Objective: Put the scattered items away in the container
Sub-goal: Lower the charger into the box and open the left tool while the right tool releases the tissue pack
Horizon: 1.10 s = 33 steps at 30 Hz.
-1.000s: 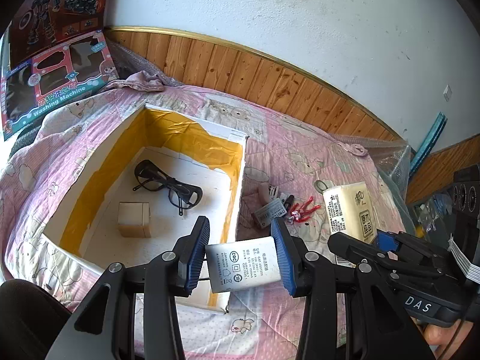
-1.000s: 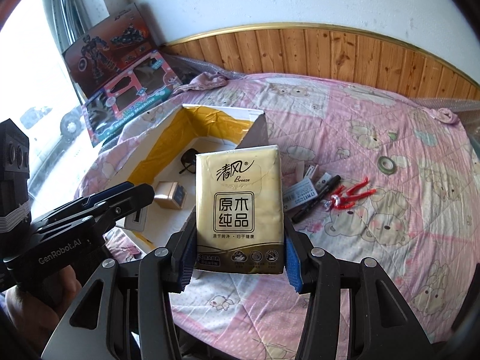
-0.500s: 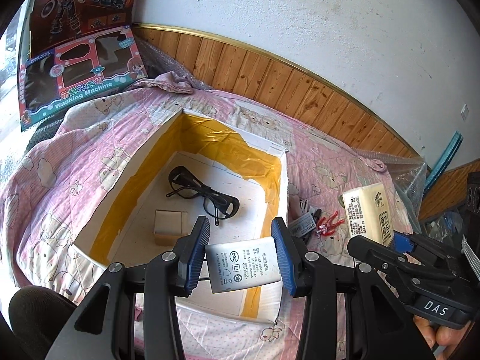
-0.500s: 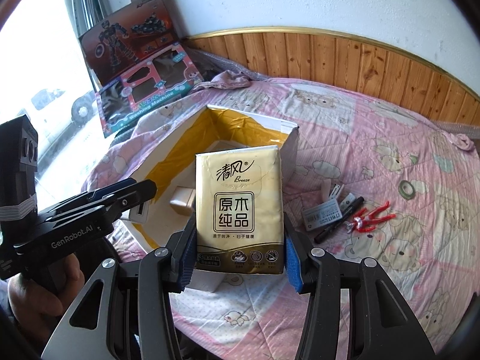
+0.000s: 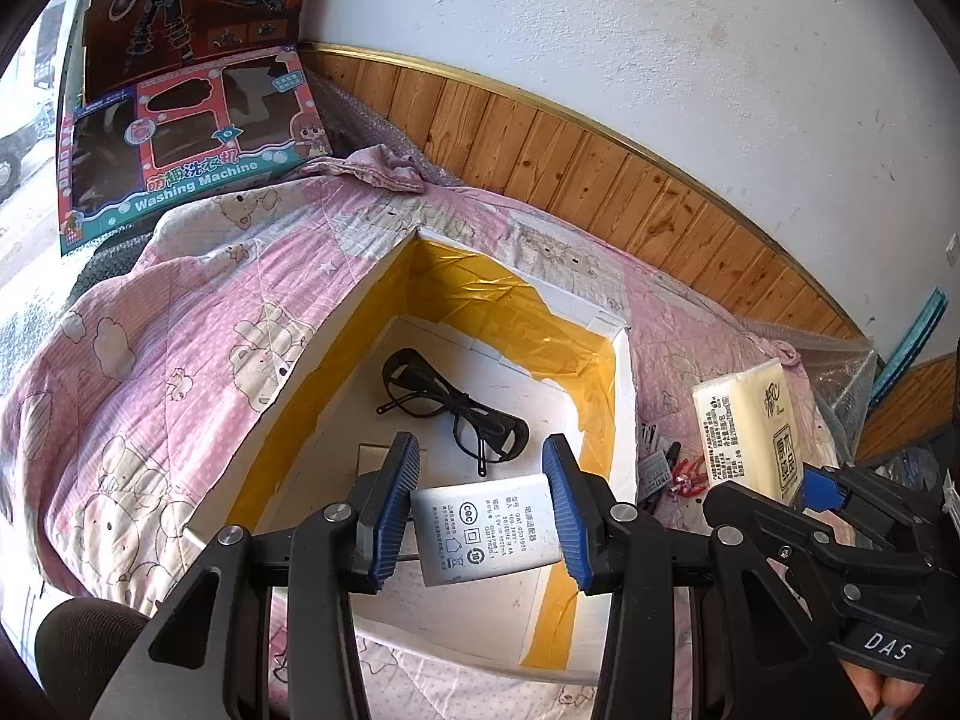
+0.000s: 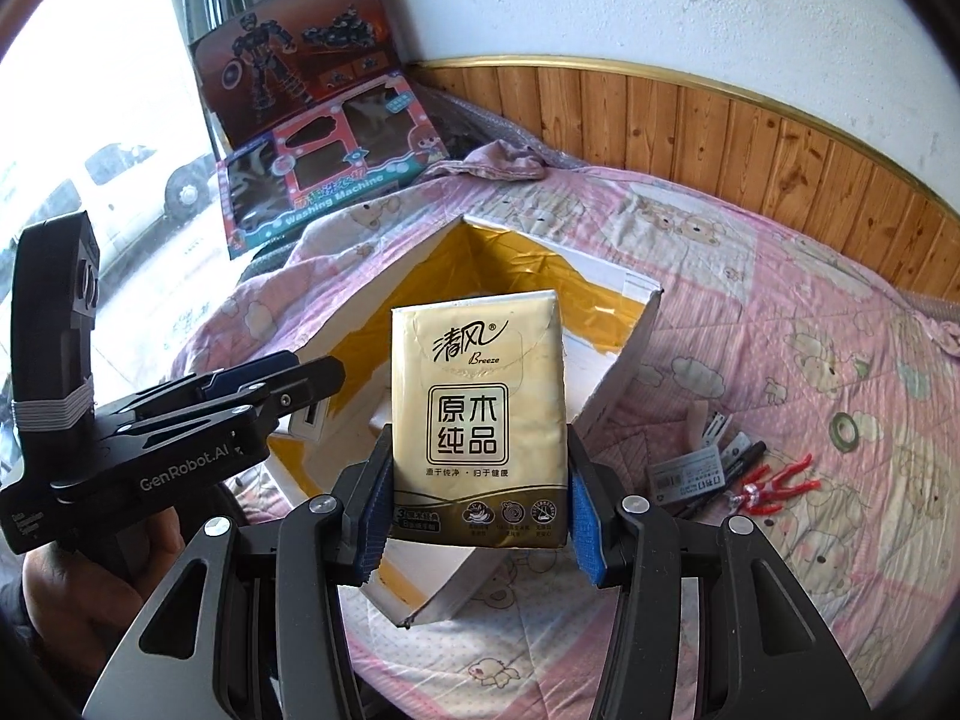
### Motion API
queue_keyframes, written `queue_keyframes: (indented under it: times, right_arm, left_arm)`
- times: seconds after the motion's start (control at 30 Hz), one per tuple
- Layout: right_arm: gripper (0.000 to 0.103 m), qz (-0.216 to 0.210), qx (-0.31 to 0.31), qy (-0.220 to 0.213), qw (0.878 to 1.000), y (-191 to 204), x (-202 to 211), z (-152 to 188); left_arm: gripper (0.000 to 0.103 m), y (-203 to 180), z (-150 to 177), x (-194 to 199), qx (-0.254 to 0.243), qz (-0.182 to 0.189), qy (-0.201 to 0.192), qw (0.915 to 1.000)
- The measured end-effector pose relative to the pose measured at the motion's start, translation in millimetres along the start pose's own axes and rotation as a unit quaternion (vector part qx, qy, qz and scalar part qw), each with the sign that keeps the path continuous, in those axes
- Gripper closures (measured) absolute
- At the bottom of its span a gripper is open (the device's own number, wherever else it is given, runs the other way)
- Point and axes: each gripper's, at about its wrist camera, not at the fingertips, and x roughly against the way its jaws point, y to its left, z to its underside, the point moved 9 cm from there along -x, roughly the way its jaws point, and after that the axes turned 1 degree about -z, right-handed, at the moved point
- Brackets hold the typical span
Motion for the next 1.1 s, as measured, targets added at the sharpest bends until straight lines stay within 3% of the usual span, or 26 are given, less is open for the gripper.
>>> queue_keyframes:
  times: [0.3, 0.73, 1.1]
  right_arm:
    - [0.051, -0.002, 0.022, 0.011, 1.0, 2.5, -26.4, -12.5]
    - [0.051, 0.003, 0.052, 0.036, 0.998, 3.1, -64.8, -18.1]
    - [0.051, -0.012, 0.049, 0.056, 0.997, -0.1, -90.3, -25.7]
  left_arm:
    - [0.059, 4.7, -3.4, -20.6, 0.004, -0.003, 0.015, 0.9999]
    - [0.059, 2.8, 28.5, -57.4, -0.006, -0.007, 0.075, 0.9972]
    - [0.059, -7.5, 39.7, -72.6, -0.019, 0.0, 0.097, 0.9951]
